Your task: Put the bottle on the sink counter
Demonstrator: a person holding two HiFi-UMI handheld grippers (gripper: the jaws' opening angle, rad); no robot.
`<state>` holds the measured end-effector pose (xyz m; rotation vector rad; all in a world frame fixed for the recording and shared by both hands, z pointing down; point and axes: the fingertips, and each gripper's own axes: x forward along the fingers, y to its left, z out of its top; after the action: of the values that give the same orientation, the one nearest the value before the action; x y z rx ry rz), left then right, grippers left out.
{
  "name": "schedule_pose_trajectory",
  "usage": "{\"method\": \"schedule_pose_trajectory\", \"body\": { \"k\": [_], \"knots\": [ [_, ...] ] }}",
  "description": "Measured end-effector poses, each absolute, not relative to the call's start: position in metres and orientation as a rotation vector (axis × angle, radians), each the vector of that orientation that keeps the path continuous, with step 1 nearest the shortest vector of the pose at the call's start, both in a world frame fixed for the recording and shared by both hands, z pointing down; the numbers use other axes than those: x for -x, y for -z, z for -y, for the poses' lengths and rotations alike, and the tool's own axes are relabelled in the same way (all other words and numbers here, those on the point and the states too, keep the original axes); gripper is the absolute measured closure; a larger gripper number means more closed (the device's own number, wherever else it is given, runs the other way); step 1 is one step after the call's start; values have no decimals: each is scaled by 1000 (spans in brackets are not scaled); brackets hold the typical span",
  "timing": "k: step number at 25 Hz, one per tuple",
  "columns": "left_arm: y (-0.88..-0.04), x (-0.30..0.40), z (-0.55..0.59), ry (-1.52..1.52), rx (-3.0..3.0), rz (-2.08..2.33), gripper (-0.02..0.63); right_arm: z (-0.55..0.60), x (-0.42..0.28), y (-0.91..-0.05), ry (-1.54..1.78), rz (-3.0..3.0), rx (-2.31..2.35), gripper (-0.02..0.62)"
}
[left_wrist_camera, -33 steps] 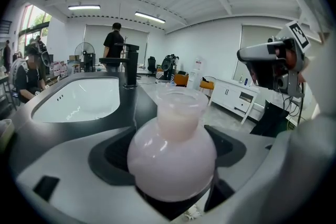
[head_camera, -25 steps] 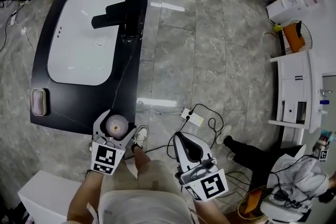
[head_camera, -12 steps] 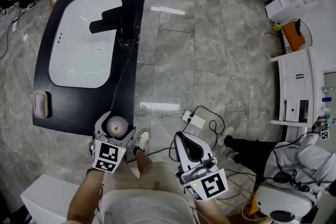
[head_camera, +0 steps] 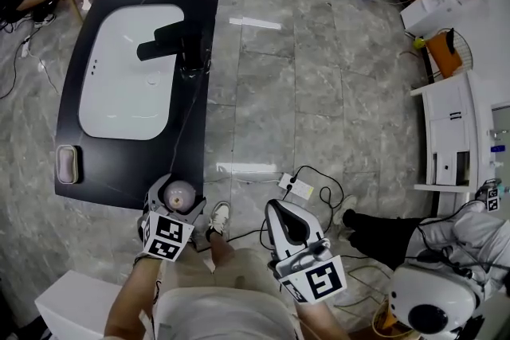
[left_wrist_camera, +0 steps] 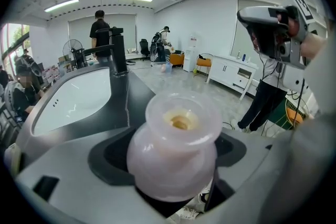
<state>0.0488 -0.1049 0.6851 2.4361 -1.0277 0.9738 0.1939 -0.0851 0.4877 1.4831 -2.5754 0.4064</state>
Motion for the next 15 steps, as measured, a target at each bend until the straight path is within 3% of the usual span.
{"method": "schedule_pose_trajectory", "body": {
  "k": [9, 15],
  "knots": [
    [-685, -44, 105, -934, -2414, 1077, 195, 80, -195, -477, -374, 2562, -1505, 584],
    [-680, -47, 102, -916, -2433, 1061, 118, 75, -189, -473, -362, 2555, -1506, 584]
  ]
}}
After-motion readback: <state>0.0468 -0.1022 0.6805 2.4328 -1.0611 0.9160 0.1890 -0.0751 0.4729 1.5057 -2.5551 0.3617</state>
